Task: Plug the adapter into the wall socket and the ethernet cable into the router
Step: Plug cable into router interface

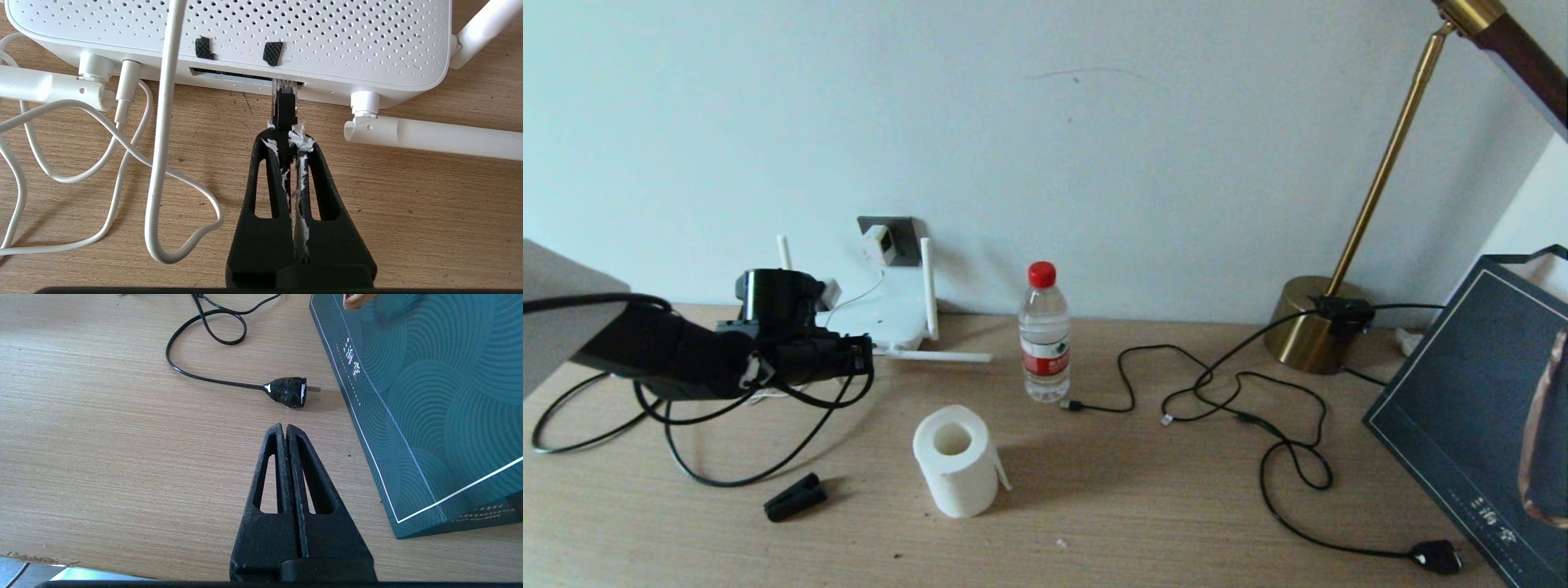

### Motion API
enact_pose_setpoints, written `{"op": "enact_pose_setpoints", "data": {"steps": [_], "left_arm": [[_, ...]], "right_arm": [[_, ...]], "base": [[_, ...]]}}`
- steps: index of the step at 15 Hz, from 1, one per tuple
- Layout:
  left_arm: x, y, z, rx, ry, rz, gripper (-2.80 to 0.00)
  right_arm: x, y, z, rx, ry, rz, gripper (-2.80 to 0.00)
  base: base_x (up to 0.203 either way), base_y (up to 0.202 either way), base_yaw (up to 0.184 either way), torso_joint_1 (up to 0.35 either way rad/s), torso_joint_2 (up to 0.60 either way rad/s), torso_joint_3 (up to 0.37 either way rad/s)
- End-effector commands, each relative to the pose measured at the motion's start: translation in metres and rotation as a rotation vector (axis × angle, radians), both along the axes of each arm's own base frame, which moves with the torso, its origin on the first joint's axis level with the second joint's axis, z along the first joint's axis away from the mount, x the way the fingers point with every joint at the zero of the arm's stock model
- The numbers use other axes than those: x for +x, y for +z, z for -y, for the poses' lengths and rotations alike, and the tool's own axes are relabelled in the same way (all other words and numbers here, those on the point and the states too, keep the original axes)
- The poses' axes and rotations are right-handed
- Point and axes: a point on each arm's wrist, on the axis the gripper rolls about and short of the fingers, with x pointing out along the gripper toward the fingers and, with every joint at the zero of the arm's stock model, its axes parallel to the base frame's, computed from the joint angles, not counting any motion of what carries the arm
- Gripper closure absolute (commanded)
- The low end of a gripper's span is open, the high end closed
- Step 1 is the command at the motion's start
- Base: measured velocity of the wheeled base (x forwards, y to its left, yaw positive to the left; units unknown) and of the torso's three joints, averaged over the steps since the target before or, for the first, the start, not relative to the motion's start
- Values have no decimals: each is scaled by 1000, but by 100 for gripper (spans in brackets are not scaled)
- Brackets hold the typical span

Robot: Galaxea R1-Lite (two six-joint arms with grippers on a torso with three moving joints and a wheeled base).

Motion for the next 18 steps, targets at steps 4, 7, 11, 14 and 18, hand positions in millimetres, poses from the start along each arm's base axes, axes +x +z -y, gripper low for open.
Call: {"op": "enact_pose_setpoints", "data": {"steps": [4, 7, 11, 14, 18], "left_arm": [[3, -2, 0, -1, 2, 2, 0], [6, 0, 0, 0, 1, 11, 0], [8, 2, 0, 0, 1, 15, 0], [8, 2, 0, 0, 1, 15, 0], [8, 2, 0, 0, 1, 17, 0]], "right_arm": [[0, 0, 0, 0, 1, -3, 0], [0, 0, 0, 0, 1, -3, 0], [0, 0, 0, -1, 1, -3, 0], [0, 0, 0, -1, 1, -3, 0], [0, 0, 0, -1, 1, -3, 0]], "base": [[0, 0, 0, 0, 0, 0], [0, 0, 0, 0, 0, 0], [0, 0, 0, 0, 0, 0], [0, 0, 0, 0, 0, 0], [0, 0, 0, 0, 0, 0]]}}
